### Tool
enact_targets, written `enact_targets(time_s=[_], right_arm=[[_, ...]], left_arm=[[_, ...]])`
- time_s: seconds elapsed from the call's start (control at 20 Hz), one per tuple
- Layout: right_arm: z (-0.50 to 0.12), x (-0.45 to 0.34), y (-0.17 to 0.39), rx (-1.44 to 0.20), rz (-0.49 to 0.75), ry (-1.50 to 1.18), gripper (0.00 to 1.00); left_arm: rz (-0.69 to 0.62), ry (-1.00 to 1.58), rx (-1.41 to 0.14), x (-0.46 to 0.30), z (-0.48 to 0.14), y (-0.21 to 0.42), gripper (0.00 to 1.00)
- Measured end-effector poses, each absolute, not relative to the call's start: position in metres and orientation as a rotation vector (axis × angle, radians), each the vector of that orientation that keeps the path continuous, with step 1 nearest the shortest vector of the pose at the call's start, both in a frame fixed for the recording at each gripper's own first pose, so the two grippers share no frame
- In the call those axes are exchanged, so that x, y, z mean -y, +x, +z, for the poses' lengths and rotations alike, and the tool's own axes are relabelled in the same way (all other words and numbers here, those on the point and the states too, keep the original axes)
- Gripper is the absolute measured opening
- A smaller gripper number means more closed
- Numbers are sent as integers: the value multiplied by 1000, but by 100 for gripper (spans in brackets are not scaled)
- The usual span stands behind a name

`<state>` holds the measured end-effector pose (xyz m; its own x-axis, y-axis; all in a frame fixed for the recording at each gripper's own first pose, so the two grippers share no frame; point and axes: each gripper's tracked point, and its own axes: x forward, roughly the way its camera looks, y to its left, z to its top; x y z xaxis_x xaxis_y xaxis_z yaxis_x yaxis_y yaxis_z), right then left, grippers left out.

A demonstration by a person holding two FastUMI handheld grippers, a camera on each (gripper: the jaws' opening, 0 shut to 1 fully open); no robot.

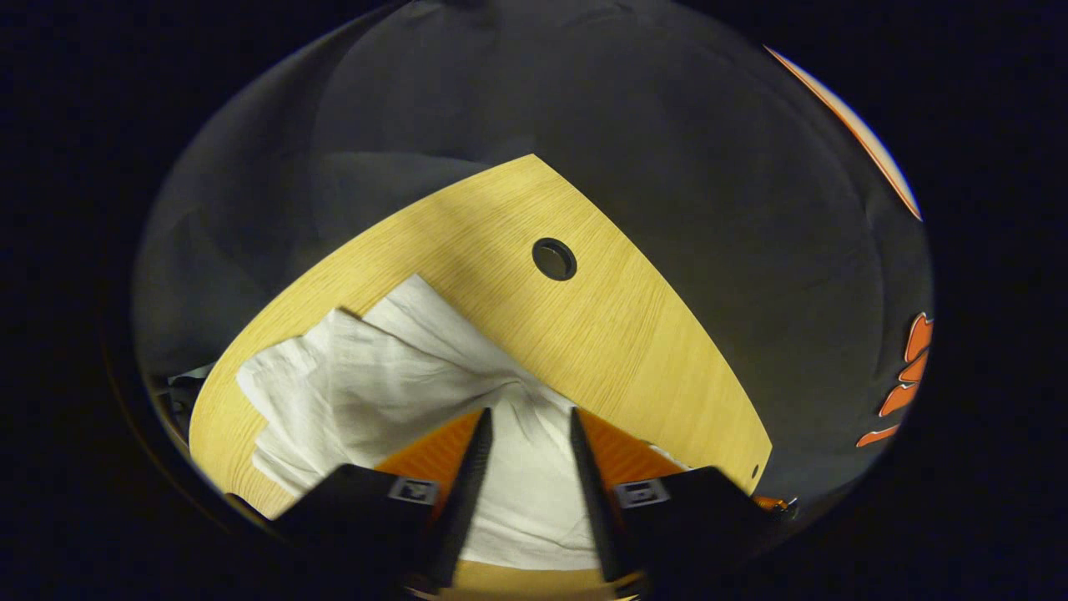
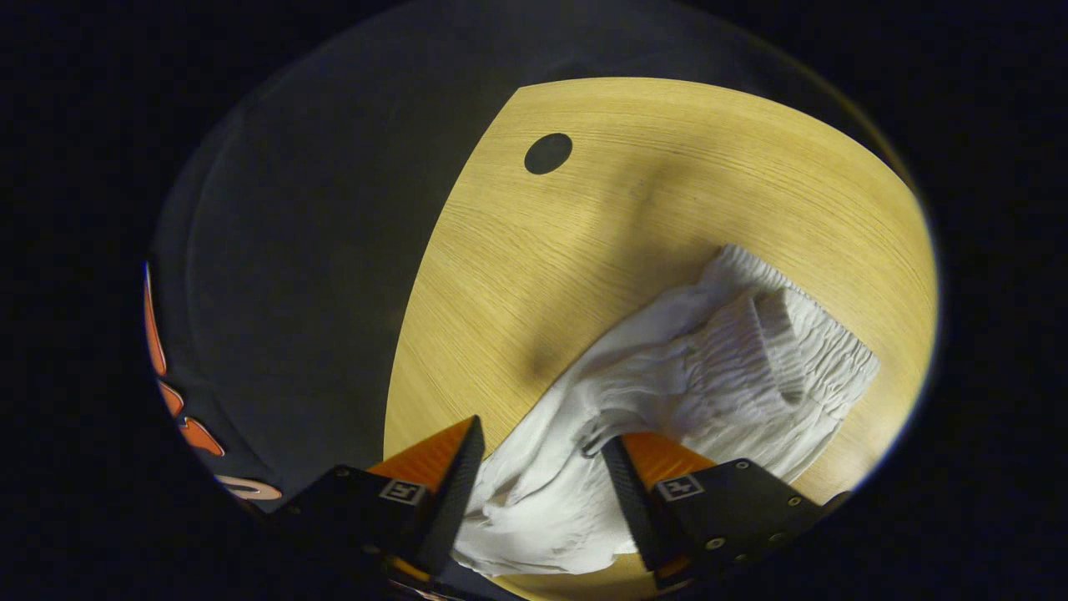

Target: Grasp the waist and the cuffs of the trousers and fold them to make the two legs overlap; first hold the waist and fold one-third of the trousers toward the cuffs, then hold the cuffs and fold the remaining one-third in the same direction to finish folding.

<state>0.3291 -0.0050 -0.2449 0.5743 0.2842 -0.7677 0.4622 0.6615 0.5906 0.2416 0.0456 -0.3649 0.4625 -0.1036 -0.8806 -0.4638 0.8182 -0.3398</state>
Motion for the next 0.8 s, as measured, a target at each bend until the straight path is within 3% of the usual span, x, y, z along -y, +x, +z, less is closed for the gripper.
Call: enact_targets(time_s=[0.05, 0.1, 0.4, 0.8], right_arm=[[-242, 5, 325, -974, -115, 865, 92], [-236, 5, 321, -960, -100, 848, 98], [-192, 27, 287, -824, -37, 730, 100], [-224, 113, 229, -751, -203, 719, 98]], left_arm=[[229, -596, -1083, -43, -361, 240, 100], [232, -587, -1081, -45, -352, 232, 100], [192, -464, -964, -48, -304, 199, 100], [175, -131, -668, -55, -210, 150, 100]])
